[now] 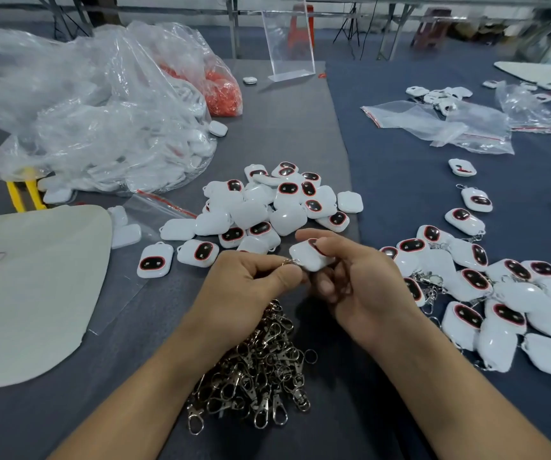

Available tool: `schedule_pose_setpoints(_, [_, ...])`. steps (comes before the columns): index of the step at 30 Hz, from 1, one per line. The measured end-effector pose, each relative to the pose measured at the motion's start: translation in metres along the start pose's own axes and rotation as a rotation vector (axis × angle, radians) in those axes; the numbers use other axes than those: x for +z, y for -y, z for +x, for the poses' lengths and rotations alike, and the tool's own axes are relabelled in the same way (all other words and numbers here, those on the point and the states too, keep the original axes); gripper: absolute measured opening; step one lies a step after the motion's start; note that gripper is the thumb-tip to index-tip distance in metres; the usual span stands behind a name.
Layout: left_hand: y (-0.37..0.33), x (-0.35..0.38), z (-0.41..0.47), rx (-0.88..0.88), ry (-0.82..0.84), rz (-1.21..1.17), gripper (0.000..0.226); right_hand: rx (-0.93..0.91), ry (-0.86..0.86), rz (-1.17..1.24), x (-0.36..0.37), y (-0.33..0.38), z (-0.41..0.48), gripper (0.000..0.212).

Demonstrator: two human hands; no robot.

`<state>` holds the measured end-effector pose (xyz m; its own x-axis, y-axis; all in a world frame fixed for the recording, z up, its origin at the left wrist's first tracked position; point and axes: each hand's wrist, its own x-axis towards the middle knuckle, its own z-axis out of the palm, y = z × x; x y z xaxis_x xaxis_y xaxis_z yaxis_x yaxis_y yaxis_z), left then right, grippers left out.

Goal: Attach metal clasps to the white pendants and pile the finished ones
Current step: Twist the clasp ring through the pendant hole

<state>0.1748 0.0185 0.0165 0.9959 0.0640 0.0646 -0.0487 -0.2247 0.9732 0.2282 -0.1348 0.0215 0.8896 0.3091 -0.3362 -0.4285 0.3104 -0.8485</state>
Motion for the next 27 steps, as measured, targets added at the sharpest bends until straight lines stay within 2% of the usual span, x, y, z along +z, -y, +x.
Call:
schedule_pose_setpoints(2, [-0.002,-0.002,0.000,-0.047,0.112,-0.161,0.018,0.002,0.047,0.028,-0.001,0.001,0.000,0.028])
schedule_pose_setpoints(4, [0.000,-0.006,0.001,-0.072,0.127,-0.187,0.023,-0.040,0.061,0.018,-0.002,0.001,0.000,0.028])
schedule_pose_setpoints(7, [-0.001,-0.006,-0.001,-0.058,0.018,-0.098,0.021,-0.097,0.043,0.013,-0.001,0.003,-0.001,0.030])
schedule_pose_setpoints(11, [-0.002,0.000,-0.004,-0.001,-0.142,-0.033,0.027,-0.076,0.041,0.044,-0.002,0.004,-0.003,0.032])
schedule_pose_setpoints(15, [-0.005,0.002,-0.004,0.068,-0.169,-0.021,0.012,-0.115,0.047,0.001,-0.002,0.003,-0.003,0.029])
schedule_pose_setpoints(18, [-0.001,0.002,-0.004,0.127,-0.206,0.063,0.027,-0.154,0.034,-0.035,0.000,0.001,-0.005,0.026])
schedule_pose_setpoints(20, [-0.002,0.002,-0.007,0.192,-0.226,0.213,0.019,-0.209,-0.014,-0.059,0.003,0.000,-0.005,0.024])
schedule_pose_setpoints(22, [-0.002,0.000,-0.010,0.333,-0.228,0.551,0.013,-0.381,-0.084,-0.192,0.007,-0.006,-0.010,0.020])
schedule_pose_setpoints(25, [-0.002,-0.003,-0.012,0.491,-0.190,0.932,0.008,-0.763,-0.152,-0.730,0.019,-0.023,-0.025,0.017])
schedule_pose_setpoints(27, [0.000,-0.005,-0.012,0.493,-0.187,1.004,0.011,-0.820,-0.179,-0.865,0.023,-0.030,-0.027,0.020])
